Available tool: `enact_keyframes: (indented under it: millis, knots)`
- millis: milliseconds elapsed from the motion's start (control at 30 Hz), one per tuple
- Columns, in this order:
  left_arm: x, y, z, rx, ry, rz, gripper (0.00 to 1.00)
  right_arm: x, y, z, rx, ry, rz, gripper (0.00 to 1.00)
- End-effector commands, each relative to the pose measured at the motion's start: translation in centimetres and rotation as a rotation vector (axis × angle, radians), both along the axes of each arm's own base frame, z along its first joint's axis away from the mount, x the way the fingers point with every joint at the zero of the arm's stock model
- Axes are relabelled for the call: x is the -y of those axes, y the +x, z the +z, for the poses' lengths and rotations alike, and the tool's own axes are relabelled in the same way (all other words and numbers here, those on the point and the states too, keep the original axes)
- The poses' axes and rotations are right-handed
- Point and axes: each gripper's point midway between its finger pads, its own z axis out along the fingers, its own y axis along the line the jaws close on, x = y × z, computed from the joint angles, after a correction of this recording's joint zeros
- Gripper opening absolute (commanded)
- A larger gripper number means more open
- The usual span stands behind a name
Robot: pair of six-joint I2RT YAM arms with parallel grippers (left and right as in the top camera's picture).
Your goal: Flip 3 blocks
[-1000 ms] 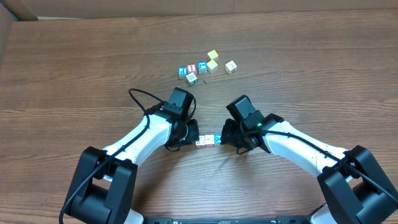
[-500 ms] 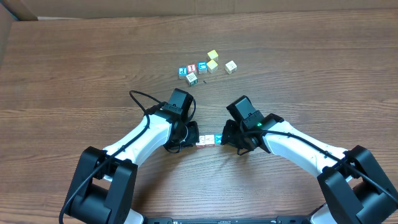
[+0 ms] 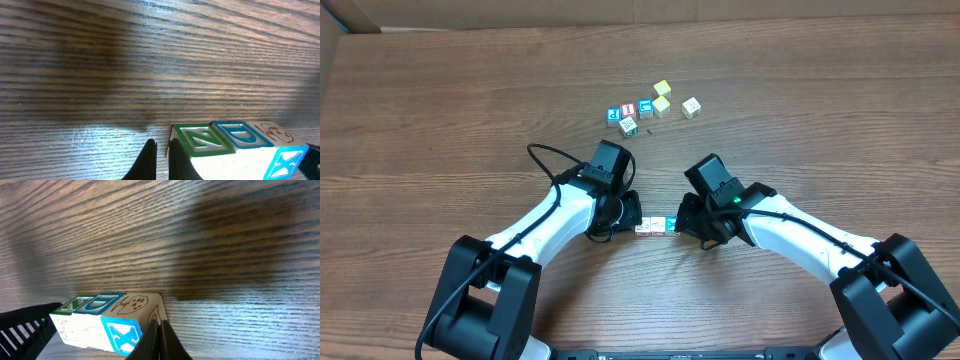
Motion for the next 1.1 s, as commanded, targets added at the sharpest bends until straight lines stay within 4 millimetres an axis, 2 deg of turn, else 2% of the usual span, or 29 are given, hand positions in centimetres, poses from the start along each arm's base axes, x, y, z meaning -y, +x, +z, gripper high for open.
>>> enact_keyframes:
  millis: [0, 667, 1067]
  knots:
    - [0.2, -0.4, -0.3, -0.016, -0.008, 0.006, 0.04, -0.3, -0.2, -0.3, -0.017, 0.012, -0.015, 0.04]
    - [0.5, 0.7, -0.1, 0.031, -0.015, 0.007, 0.04, -0.6, -0.3, -0.1, -0.042, 0.039, -0.058, 0.04]
    - [1.0, 2.1, 0.2, 0.092, -0.036, 0.01, 0.04, -1.7, -1.3, 0.1, -0.141, 0.091, -0.184, 0.04]
